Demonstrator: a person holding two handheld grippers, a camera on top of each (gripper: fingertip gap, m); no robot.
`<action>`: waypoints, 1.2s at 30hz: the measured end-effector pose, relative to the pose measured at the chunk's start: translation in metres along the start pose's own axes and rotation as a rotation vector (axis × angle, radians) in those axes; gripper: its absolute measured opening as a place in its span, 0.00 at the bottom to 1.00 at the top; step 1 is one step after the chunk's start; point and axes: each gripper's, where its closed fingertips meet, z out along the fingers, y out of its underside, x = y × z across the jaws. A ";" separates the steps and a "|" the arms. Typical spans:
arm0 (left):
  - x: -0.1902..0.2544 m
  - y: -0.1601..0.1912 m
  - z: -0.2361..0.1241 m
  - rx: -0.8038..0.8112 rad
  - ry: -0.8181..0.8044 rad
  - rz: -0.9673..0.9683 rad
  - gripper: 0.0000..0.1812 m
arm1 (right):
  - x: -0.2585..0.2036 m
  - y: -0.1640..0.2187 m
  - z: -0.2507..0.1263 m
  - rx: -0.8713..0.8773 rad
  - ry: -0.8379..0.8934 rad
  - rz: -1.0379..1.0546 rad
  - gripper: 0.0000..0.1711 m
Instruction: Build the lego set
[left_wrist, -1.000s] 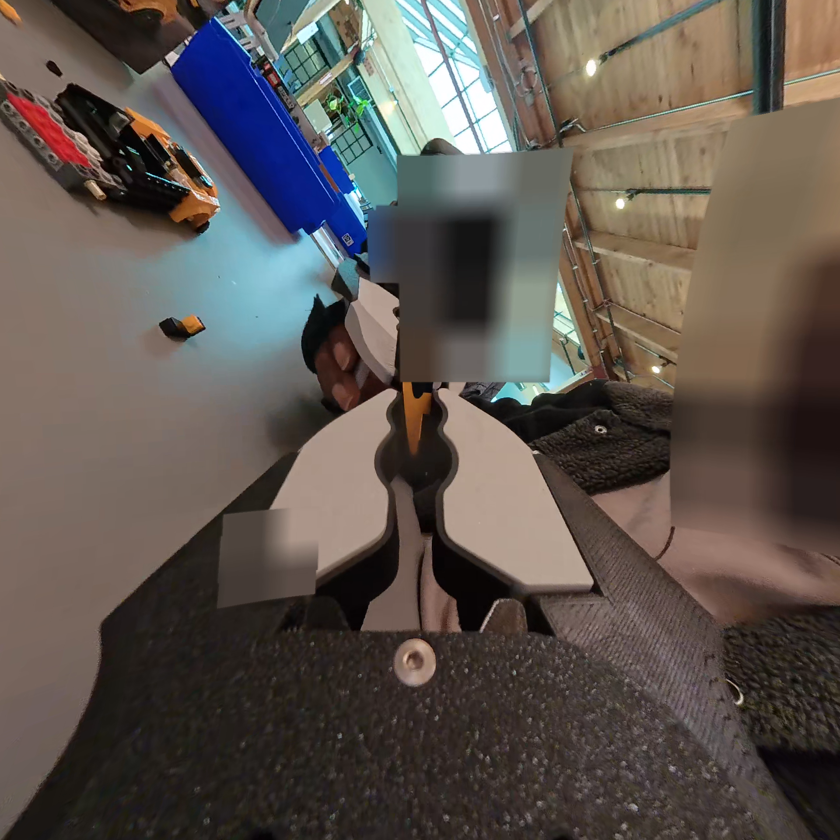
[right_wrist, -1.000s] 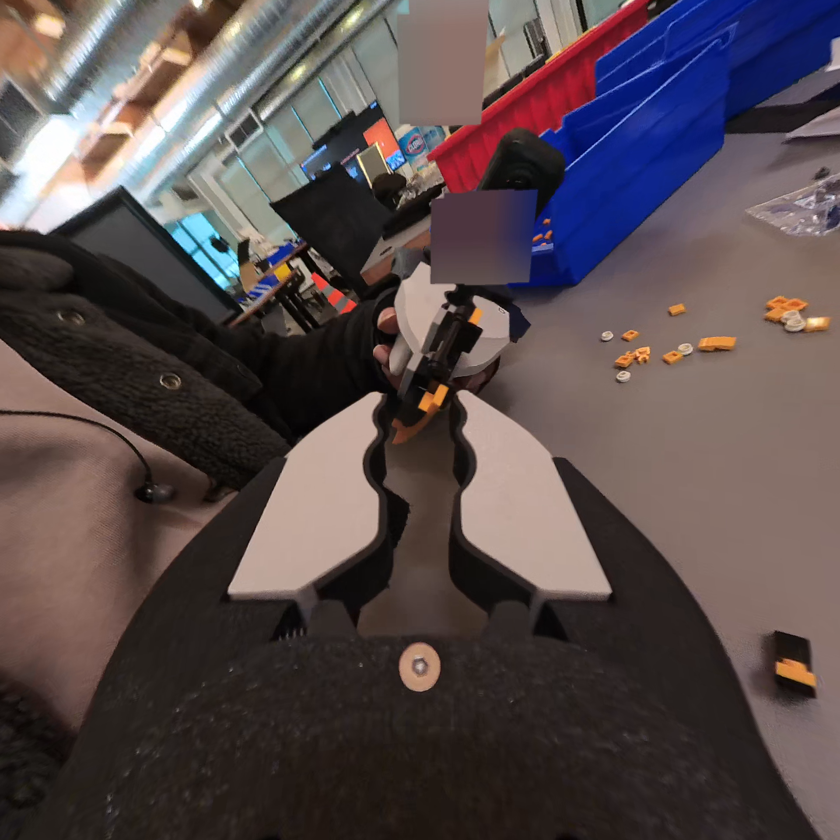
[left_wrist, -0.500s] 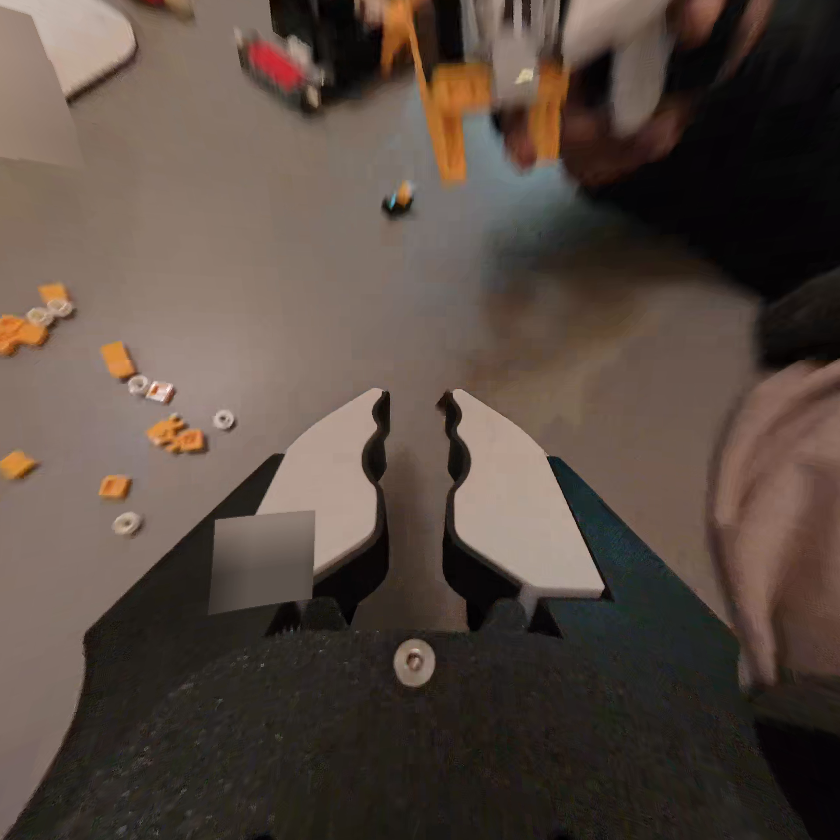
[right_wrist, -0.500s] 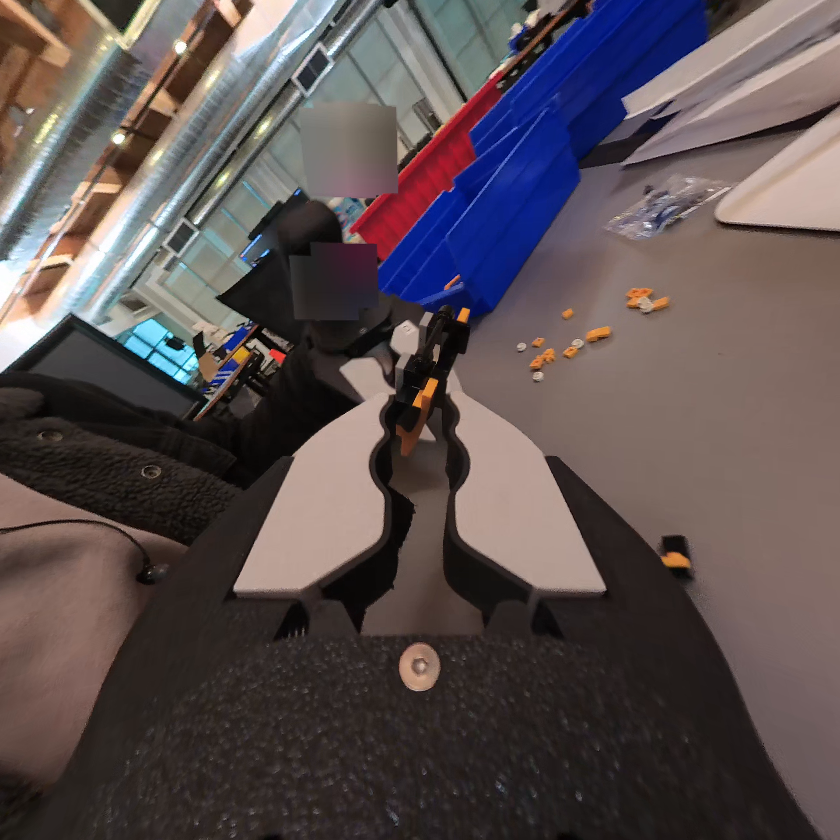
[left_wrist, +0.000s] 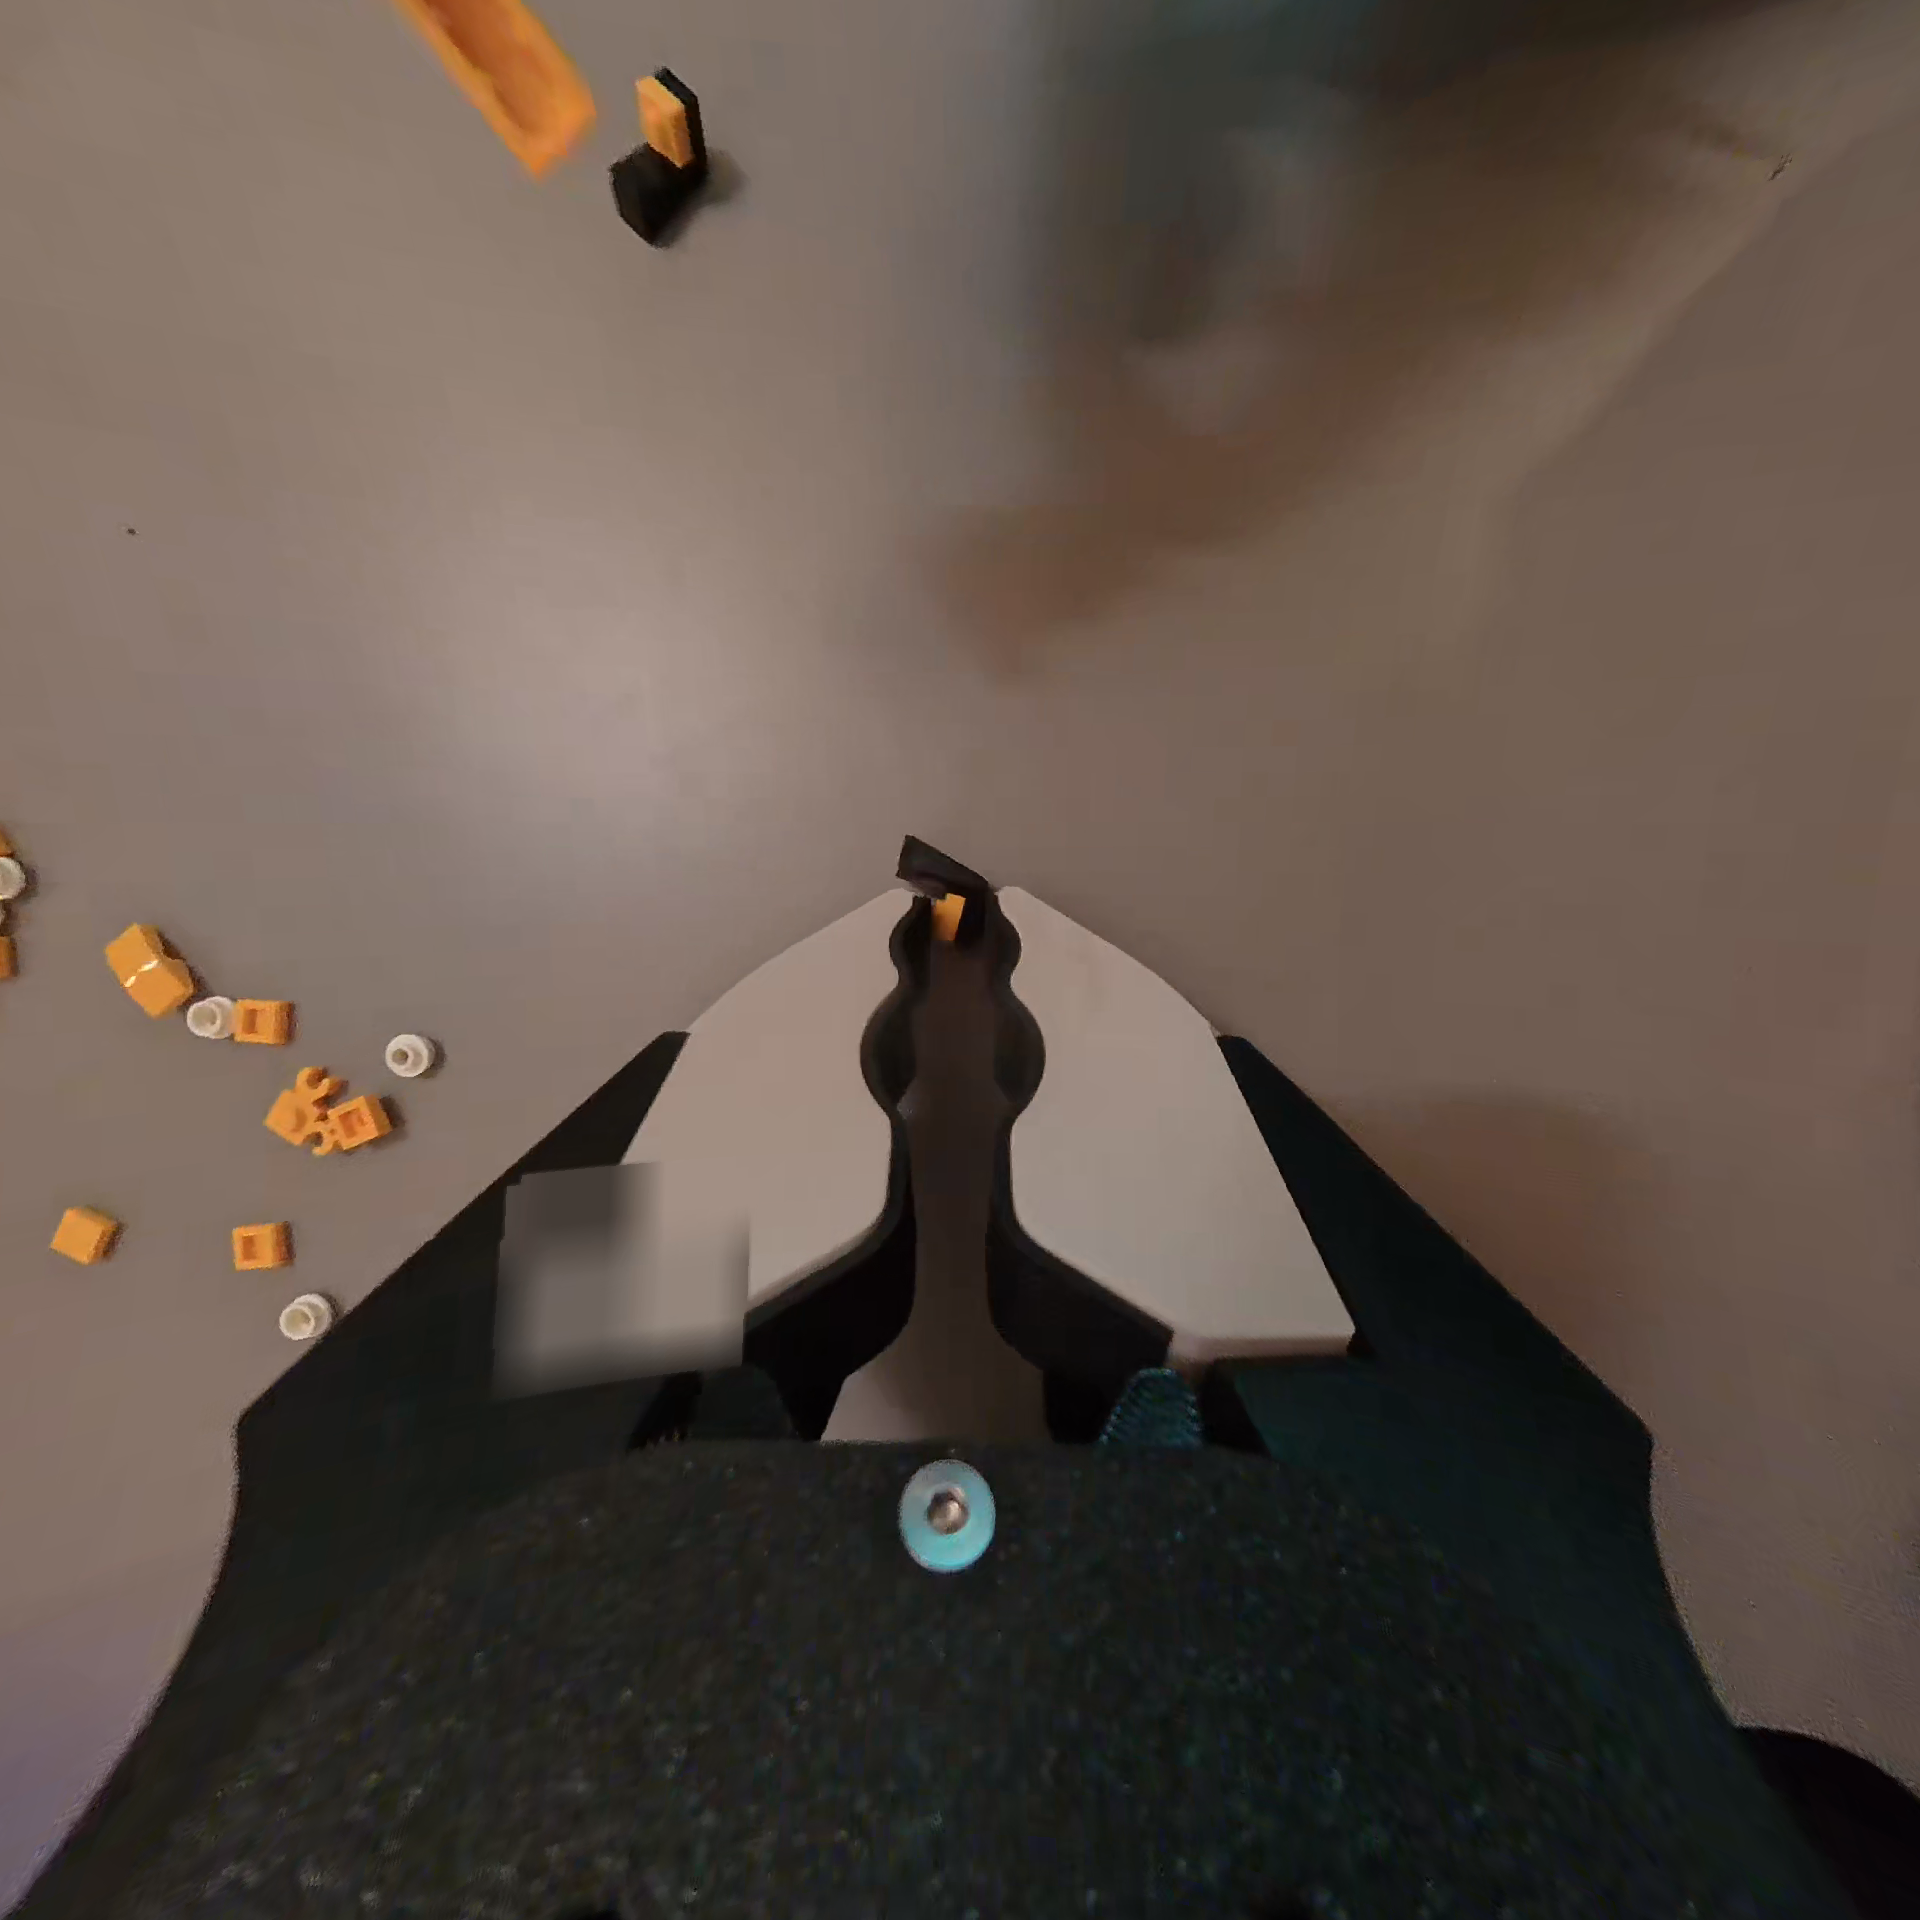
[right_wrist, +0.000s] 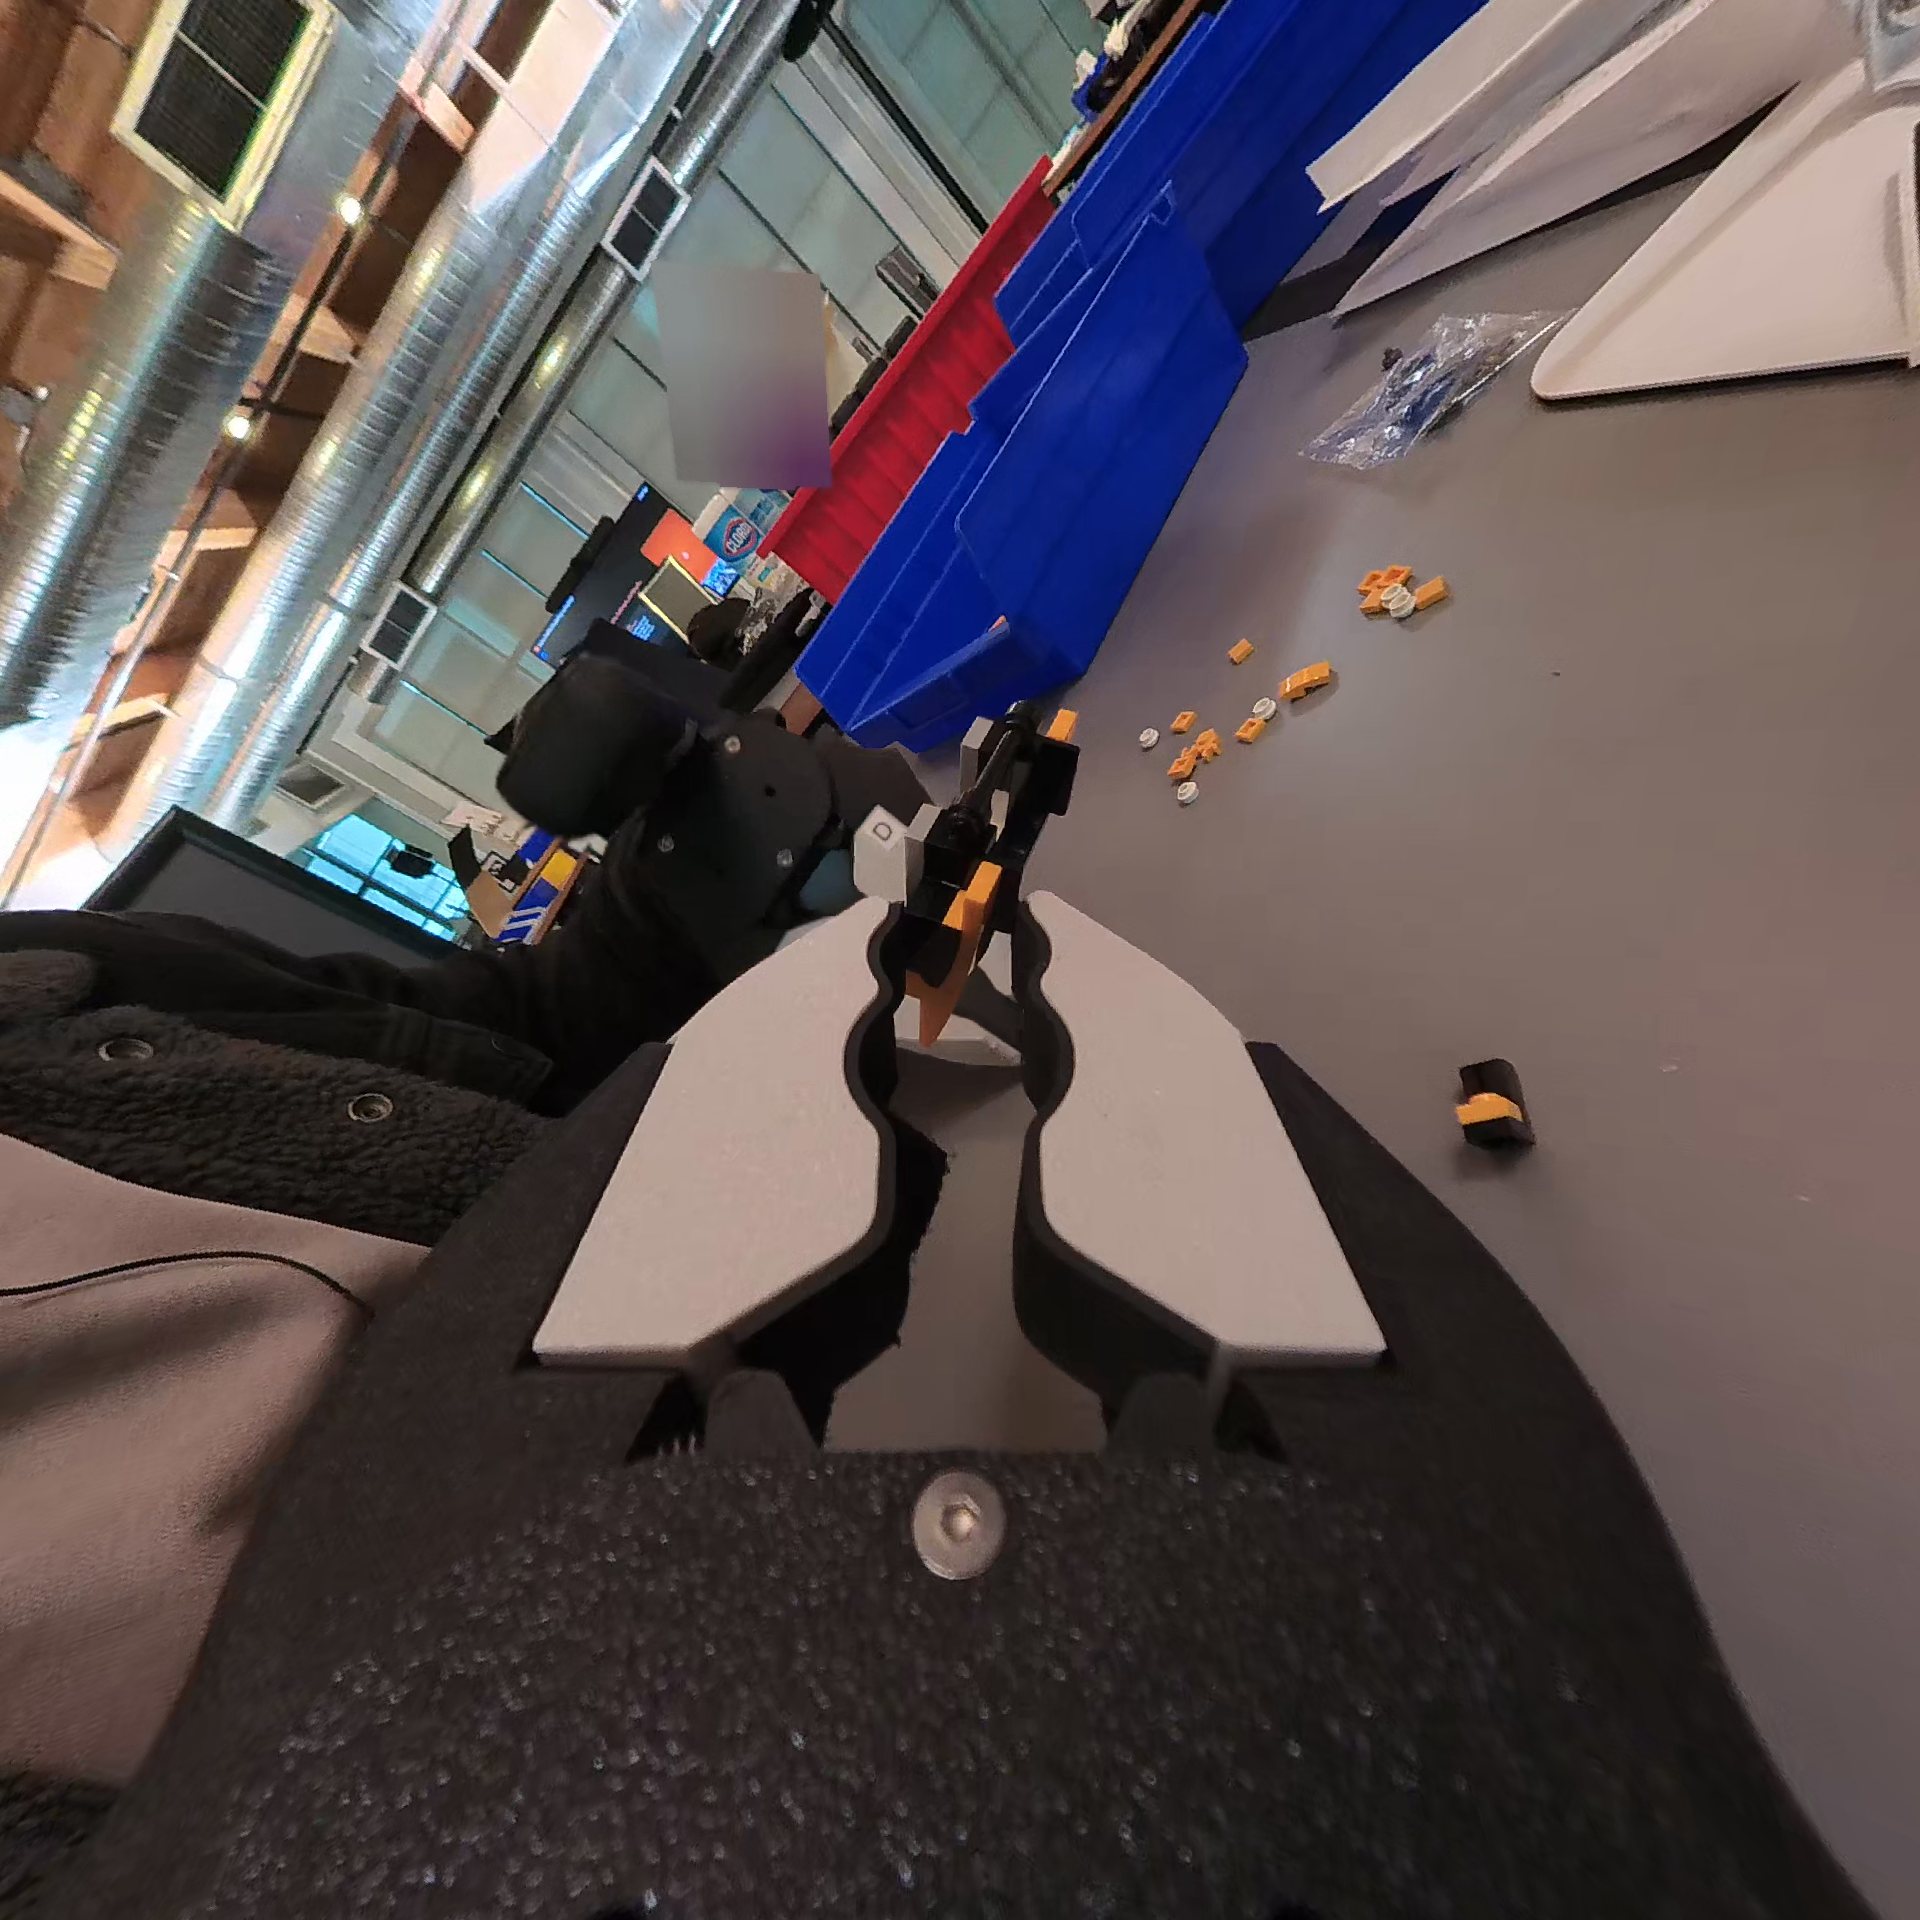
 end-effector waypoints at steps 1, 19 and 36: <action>-0.001 -0.003 -0.002 0.039 0.015 -0.029 0.05 | 0.000 0.000 0.000 0.001 -0.003 0.003 0.11; -0.021 -0.091 -0.102 0.958 0.578 -0.646 0.04 | -0.045 0.024 0.024 -0.017 -0.319 0.058 0.11; -0.012 -0.100 -0.097 0.972 0.532 -0.581 0.05 | -0.047 0.024 0.024 -0.016 -0.270 -0.043 0.11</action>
